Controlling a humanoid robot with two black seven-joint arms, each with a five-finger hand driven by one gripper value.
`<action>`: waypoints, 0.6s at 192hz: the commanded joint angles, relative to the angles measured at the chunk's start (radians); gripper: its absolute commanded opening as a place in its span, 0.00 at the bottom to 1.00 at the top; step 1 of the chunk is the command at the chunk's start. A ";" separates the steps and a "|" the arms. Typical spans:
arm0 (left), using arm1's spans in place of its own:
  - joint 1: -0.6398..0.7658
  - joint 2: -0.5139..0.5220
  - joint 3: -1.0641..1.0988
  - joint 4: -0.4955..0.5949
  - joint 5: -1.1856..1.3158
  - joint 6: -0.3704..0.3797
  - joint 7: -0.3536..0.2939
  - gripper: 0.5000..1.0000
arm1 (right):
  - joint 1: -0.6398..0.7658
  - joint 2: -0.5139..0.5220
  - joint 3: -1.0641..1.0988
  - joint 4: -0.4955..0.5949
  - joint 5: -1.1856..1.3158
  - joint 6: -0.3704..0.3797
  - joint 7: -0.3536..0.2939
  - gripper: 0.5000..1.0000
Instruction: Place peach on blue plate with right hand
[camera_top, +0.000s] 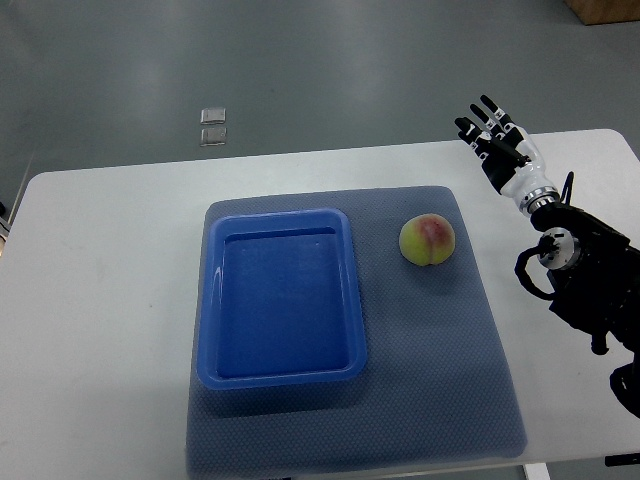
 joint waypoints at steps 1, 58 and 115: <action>0.001 0.000 0.002 0.000 -0.001 0.000 0.001 1.00 | -0.002 0.000 0.005 0.000 0.000 -0.002 0.003 0.86; 0.001 0.000 -0.005 0.003 -0.005 0.000 0.001 1.00 | -0.001 0.000 0.008 0.000 0.000 -0.003 0.006 0.86; 0.001 0.000 -0.005 0.002 -0.005 0.000 0.001 1.00 | -0.005 0.000 0.011 -0.002 0.005 -0.003 0.007 0.86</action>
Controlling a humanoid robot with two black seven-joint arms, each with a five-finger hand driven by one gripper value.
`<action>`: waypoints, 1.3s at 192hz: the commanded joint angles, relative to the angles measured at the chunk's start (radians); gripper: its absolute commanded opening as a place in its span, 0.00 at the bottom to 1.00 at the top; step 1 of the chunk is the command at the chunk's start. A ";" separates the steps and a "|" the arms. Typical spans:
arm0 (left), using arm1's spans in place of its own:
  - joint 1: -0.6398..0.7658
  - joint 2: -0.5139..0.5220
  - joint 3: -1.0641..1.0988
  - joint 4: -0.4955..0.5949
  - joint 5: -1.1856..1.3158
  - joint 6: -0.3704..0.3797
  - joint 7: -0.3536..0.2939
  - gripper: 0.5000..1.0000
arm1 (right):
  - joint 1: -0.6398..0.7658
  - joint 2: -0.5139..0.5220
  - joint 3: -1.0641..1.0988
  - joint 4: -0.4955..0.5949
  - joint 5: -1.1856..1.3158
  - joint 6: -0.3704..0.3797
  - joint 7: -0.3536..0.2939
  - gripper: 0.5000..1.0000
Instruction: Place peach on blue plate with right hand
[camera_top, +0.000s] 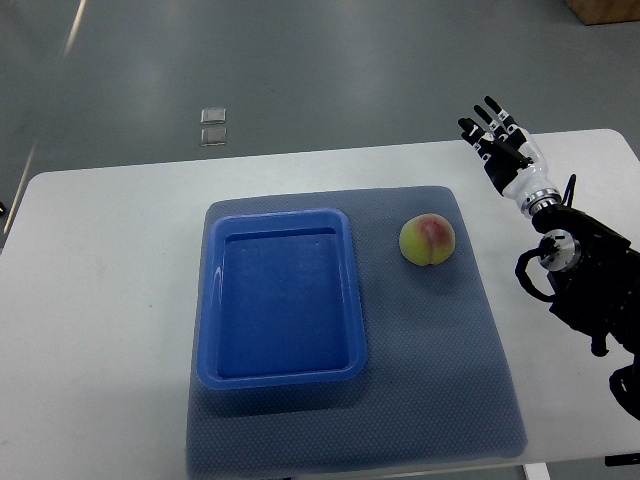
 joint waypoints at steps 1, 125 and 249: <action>0.000 0.000 0.000 -0.004 0.000 0.000 0.000 1.00 | -0.003 0.000 0.000 0.000 0.003 0.000 0.001 0.86; 0.000 0.000 0.000 -0.003 0.000 0.000 0.000 1.00 | 0.001 0.000 -0.006 0.017 0.000 -0.035 0.001 0.86; 0.000 0.000 0.000 -0.003 0.000 0.000 0.000 1.00 | 0.247 -0.409 -0.041 0.512 -1.099 -0.127 0.093 0.86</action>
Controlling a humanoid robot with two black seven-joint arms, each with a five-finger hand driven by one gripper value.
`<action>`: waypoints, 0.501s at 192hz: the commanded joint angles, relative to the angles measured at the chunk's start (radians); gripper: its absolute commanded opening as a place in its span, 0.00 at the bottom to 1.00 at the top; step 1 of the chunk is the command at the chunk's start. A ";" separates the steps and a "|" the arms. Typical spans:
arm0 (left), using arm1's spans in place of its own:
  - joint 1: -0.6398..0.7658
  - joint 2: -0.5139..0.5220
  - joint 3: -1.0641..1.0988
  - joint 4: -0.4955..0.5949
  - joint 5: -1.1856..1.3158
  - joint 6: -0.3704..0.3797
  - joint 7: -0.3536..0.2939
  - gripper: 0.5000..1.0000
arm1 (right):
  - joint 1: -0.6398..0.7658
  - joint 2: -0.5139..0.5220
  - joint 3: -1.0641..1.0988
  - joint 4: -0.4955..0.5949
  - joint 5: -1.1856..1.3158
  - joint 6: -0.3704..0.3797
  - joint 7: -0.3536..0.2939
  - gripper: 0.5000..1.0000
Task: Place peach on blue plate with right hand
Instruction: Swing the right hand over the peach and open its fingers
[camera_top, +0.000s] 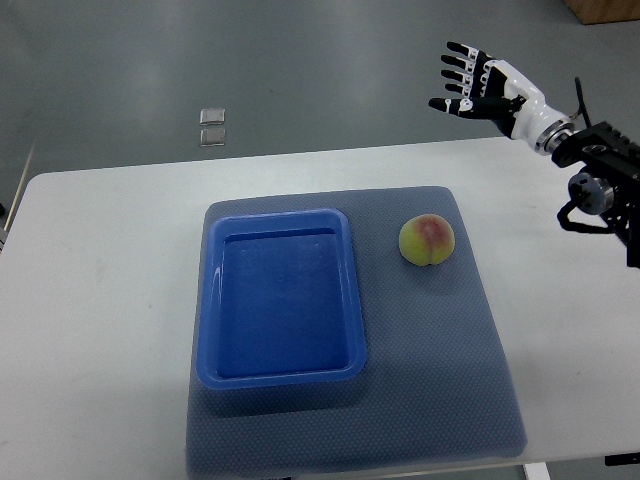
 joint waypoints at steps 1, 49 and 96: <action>0.000 0.000 0.000 0.000 0.000 0.000 0.000 1.00 | 0.058 -0.069 0.000 0.067 -0.296 0.050 0.009 0.86; 0.000 0.000 0.000 0.000 0.000 0.000 0.000 1.00 | 0.182 -0.206 -0.002 0.337 -0.800 0.124 0.018 0.86; 0.000 0.000 0.000 0.000 0.000 0.000 0.000 1.00 | 0.241 -0.209 -0.085 0.489 -1.113 0.145 0.017 0.86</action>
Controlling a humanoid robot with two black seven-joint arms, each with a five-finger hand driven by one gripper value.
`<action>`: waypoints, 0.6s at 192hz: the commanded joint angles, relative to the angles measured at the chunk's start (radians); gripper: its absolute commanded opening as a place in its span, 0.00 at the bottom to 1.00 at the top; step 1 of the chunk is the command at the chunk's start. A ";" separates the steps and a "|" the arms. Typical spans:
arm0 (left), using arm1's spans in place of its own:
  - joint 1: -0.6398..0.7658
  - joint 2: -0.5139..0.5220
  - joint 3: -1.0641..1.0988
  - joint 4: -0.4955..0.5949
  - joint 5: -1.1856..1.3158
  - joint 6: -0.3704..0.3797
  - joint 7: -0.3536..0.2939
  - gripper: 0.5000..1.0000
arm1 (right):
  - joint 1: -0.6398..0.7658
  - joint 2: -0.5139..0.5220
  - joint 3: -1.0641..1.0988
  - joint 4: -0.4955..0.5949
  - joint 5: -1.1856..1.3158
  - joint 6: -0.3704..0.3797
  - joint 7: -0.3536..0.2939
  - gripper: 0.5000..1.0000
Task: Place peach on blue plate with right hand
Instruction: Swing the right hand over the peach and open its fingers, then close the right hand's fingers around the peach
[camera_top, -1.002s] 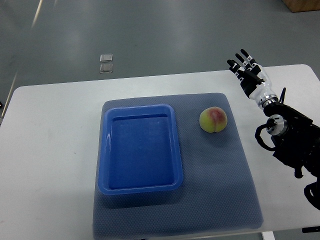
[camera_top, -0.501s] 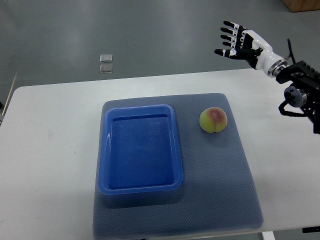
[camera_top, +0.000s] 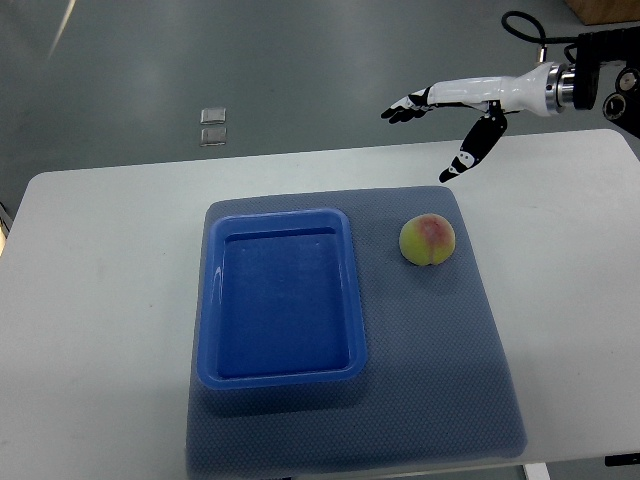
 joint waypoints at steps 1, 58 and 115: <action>0.000 0.000 0.000 0.000 0.000 0.000 0.000 1.00 | 0.019 0.011 -0.052 0.050 -0.102 -0.004 -0.002 0.86; 0.000 0.000 0.000 0.000 0.000 0.000 0.000 1.00 | -0.079 0.061 -0.161 0.023 -0.133 -0.134 -0.014 0.86; 0.000 0.000 0.000 0.000 0.000 0.000 0.000 1.00 | -0.149 0.074 -0.167 -0.013 -0.133 -0.220 -0.017 0.86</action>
